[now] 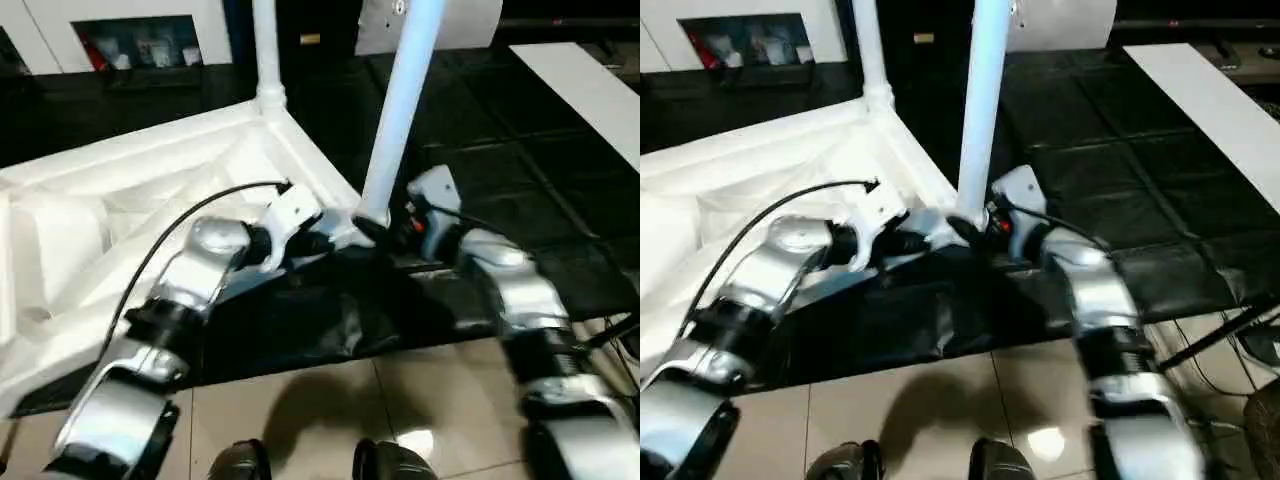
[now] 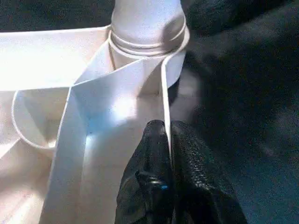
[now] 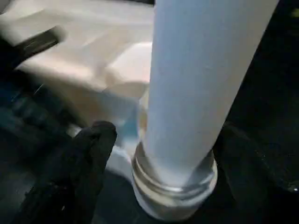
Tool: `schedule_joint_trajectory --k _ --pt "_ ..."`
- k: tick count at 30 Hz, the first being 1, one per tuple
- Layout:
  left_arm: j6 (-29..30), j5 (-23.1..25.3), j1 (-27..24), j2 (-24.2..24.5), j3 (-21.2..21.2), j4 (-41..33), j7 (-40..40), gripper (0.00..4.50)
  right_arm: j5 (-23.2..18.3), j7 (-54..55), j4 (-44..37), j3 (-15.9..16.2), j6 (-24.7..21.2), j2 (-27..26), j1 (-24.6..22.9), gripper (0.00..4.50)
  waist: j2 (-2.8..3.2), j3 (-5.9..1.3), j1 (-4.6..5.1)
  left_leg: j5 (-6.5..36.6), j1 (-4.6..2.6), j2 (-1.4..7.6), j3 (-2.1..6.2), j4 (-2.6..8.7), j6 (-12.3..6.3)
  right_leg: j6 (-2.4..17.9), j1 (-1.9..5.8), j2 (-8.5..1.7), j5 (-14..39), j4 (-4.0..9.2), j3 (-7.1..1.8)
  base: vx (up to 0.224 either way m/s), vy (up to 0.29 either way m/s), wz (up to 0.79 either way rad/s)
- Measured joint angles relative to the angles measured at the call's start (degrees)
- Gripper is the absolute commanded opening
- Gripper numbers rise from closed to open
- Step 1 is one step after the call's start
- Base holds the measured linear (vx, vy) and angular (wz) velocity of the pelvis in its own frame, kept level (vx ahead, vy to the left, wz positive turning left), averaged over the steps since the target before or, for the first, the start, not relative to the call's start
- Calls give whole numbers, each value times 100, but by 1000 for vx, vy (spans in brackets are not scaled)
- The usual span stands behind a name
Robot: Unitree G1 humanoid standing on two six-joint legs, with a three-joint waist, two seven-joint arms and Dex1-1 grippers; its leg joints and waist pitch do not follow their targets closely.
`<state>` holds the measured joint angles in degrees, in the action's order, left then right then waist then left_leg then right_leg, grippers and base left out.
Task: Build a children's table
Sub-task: Rotate leg to tighten
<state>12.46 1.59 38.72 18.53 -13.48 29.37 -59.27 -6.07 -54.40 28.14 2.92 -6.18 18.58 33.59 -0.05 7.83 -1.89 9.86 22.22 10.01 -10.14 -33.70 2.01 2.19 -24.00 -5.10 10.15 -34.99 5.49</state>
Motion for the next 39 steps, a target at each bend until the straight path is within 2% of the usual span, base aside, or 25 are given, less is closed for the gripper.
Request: schedule_joint_trajectory --k 2,8,12,13,27,35,39 --pt "-111 -77 -66 113 -24 -42 -305 0 -58 -315 0 39 50 67 -7 373 0 0 -10 -1 -1 1 0 -4 1 0 1 0 -1 -4 0 0 0 0" --pt "-664 -187 -116 494 -318 -63 -1231 0 -198 -1342 85 274 280 308 10 373 0 0 -159 -1 7 -1 1 -19 1 6 6 -4 -5 -4 -1 0 0 0" --pt "-901 -206 -121 712 -383 -62 -1746 0 -350 -2049 188 415 326 479 46 327 -1 0 -167 -1 8 -2 1 -25 1 11 6 -5 -8 -5 -2 0 0 0" --pt "-911 -209 -121 729 -387 -62 -1804 0 -358 -2131 189 434 335 481 48 327 -1 0 -165 -1 8 -2 1 -26 1 11 5 -5 -8 -6 -2 0 0 0" --pt "-1163 -287 -110 807 -438 47 -2038 0 -480 -2749 367 606 393 485 189 206 -1 0 -175 -1 10 -1 1 -28 1 11 4 -5 -8 -10 -1 0 0 0" --pt "-1209 -305 -102 780 -430 95 -2047 0 -507 -2796 382 607 361 507 195 195 -1 0 -185 -1 11 -1 1 -28 1 11 4 -5 -8 -8 -1 0 0 0" --pt "-1017 -347 -101 648 -366 144 -1934 0 -544 -2545 117 515 102 481 7 195 -1 0 -208 -1 8 -2 1 -28 1 11 6 -6 -8 -9 -1 0 0 0"
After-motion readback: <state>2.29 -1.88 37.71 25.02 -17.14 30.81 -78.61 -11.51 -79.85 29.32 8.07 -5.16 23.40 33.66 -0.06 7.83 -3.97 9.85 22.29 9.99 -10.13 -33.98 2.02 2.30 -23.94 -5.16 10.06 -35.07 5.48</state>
